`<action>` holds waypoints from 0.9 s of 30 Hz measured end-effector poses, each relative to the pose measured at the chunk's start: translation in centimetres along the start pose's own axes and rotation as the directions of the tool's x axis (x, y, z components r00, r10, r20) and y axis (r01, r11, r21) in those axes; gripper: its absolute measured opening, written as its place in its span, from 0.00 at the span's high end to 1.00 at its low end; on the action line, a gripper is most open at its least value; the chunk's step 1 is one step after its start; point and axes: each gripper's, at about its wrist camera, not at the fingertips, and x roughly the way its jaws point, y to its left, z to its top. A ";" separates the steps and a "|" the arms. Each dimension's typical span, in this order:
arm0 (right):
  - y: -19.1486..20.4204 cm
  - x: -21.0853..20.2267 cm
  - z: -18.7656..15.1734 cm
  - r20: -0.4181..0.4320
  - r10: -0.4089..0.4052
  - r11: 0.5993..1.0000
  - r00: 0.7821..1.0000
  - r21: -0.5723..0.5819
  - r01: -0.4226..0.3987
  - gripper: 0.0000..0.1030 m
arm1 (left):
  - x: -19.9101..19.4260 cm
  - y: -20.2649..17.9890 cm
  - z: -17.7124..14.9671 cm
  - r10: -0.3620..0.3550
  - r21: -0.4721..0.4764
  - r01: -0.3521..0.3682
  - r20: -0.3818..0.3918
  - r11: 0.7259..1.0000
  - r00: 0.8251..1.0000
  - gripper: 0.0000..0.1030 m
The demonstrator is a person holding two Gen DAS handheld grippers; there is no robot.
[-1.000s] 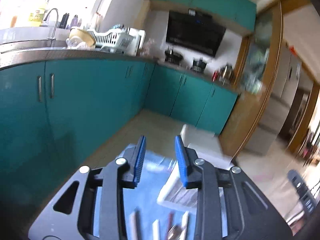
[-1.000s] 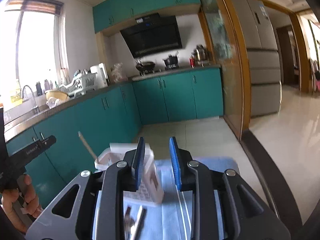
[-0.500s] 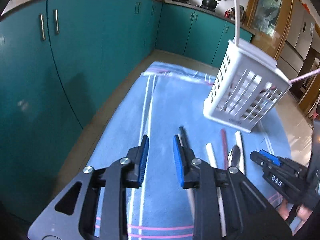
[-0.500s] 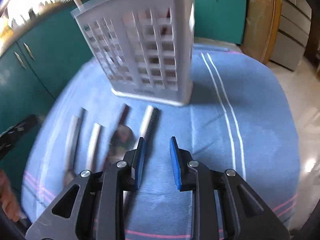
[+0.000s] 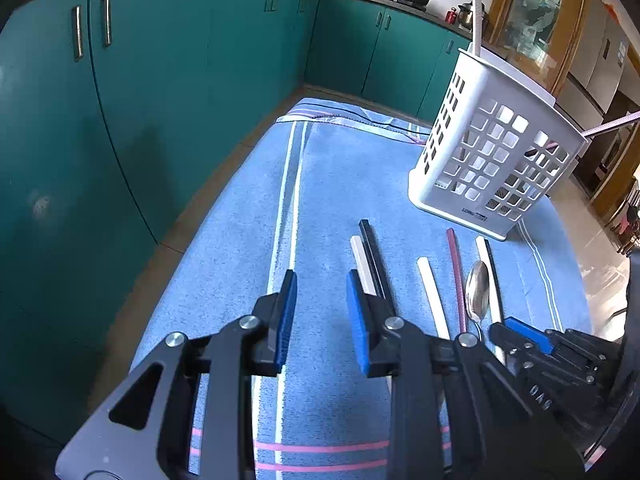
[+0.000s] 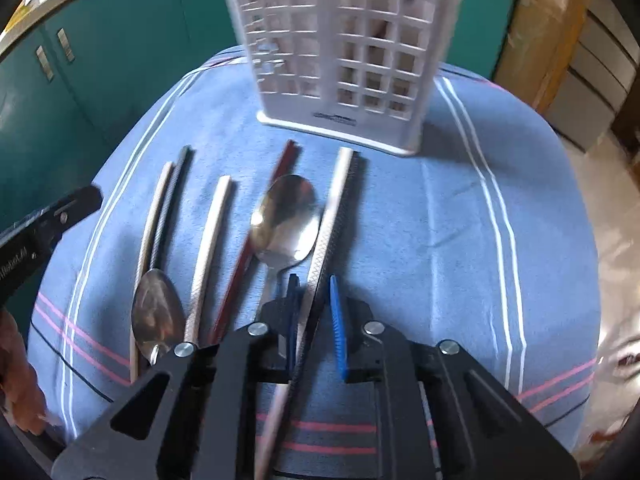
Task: Organize utensils
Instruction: 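Bring both tools back down over the remaining utensils on the cloth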
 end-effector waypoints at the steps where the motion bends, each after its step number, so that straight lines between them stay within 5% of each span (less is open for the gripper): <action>1: -0.6 0.0 0.0 0.002 -0.006 1.000 1.000 0.031 0.006 0.89 | 0.1 -0.1 0.0 -0.003 -0.001 0.003 -0.002 1.000 1.000 0.75; 6: -4.4 -1.8 -1.9 0.061 -0.004 0.967 0.998 0.255 -0.012 0.89 | 0.8 -1.1 -0.2 -0.016 0.020 0.016 -0.021 1.000 1.000 0.75; 12: -7.4 -4.6 -3.6 0.159 0.026 0.936 0.987 0.342 -0.079 0.79 | 1.9 -2.6 -0.4 -0.027 0.044 0.029 -0.048 0.999 0.999 0.75; 15: -9.3 -4.3 -3.0 0.137 -0.026 0.946 0.990 0.325 -0.020 0.79 | 2.1 -2.9 -0.4 -0.021 0.048 0.023 -0.051 0.999 0.999 0.73; 19: -9.8 -3.6 -2.7 0.093 0.007 0.958 0.996 0.284 -0.033 0.79 | 2.5 -3.1 -0.5 -0.008 0.052 0.011 -0.060 0.999 0.998 0.72; 27: -7.7 -1.5 -1.5 0.041 -0.090 0.985 0.995 0.154 0.082 0.79 | 4.4 -3.0 0.1 0.026 0.078 -0.020 -0.076 0.997 0.997 0.72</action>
